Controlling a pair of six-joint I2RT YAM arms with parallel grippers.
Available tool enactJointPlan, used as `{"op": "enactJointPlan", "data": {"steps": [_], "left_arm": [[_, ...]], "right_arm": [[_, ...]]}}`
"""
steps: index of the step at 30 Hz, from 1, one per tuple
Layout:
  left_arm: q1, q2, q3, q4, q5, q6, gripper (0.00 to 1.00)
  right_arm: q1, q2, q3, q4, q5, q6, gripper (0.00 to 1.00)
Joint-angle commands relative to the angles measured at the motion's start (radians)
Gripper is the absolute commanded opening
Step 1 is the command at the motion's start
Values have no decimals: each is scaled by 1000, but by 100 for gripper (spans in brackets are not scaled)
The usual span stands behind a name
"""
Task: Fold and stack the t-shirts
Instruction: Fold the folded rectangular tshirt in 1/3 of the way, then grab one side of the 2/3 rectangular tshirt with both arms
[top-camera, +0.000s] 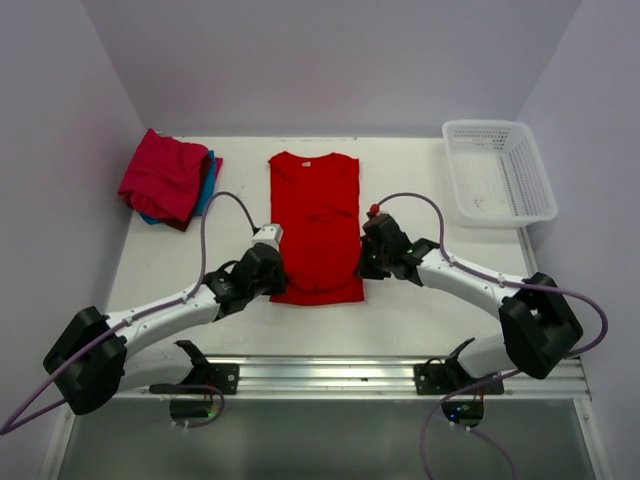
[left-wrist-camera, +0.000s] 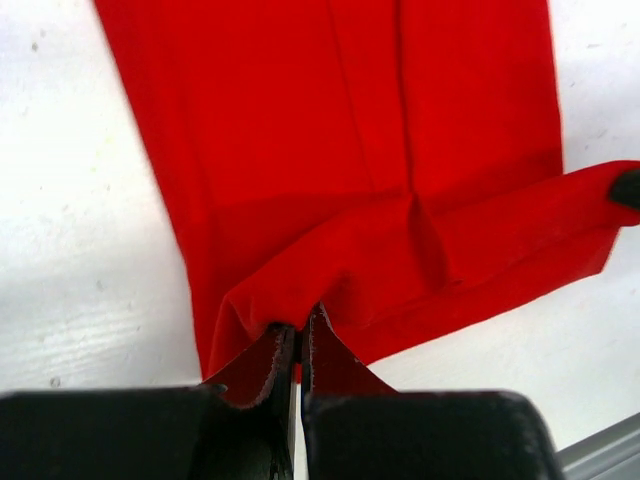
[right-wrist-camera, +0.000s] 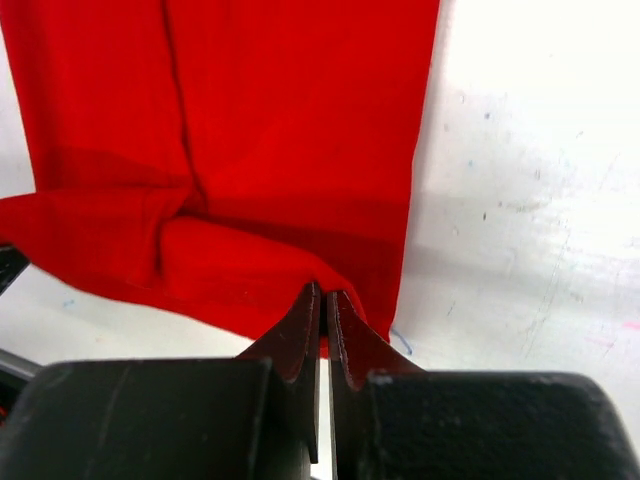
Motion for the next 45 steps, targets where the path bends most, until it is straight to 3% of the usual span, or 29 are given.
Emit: {"op": "enactJointPlan", "data": {"steps": [1,13,15,16,17,18,19,20,21,23,27,35,38,39,41,42,44,45], "left_arm": [[12,51,78,131,-33,65,0],[187,204,189,231,50,174,0],[231,294,227,292,79,197,0],[253,341,255,309,93,224,0],[276,391,352,309,98,232,14],[331,499,415,288,85,238,89],[359,548,481,268,69,243,100],[382,585,608,230,56,226,100],[431,608,650,187,85,216,100],[475,570,666,192,121,208,100],[479,395,580,272,136,241,100],[479,313,461,281,207,240,100],[479,324,422,300,233,238,100],[479,336,418,295,239,237,100],[479,344,398,300,259,234,100],[479,347,390,312,269,234,100],[480,352,382,305,300,235,100],[480,355,379,305,317,237,100]], "right_arm": [[-20,40,62,74,26,-47,0],[-99,200,272,54,50,-131,0],[-130,264,365,44,88,-139,0],[-144,369,484,27,105,-162,2],[-159,434,570,-5,140,-181,24],[-165,505,671,-119,241,-197,67],[-176,584,772,-175,268,-214,83],[-190,675,919,-214,291,-221,91],[-191,694,957,-240,303,-226,97],[-197,645,936,-217,300,-229,99],[-198,497,748,-52,291,-229,99],[-199,314,530,53,169,-252,94],[-230,341,542,51,11,-248,80],[-243,350,542,62,-29,-225,60],[-271,390,539,88,-88,-206,37],[-276,408,542,94,-130,-197,20],[-296,461,563,94,-250,-192,2],[-302,470,566,96,-290,-189,1]]}}
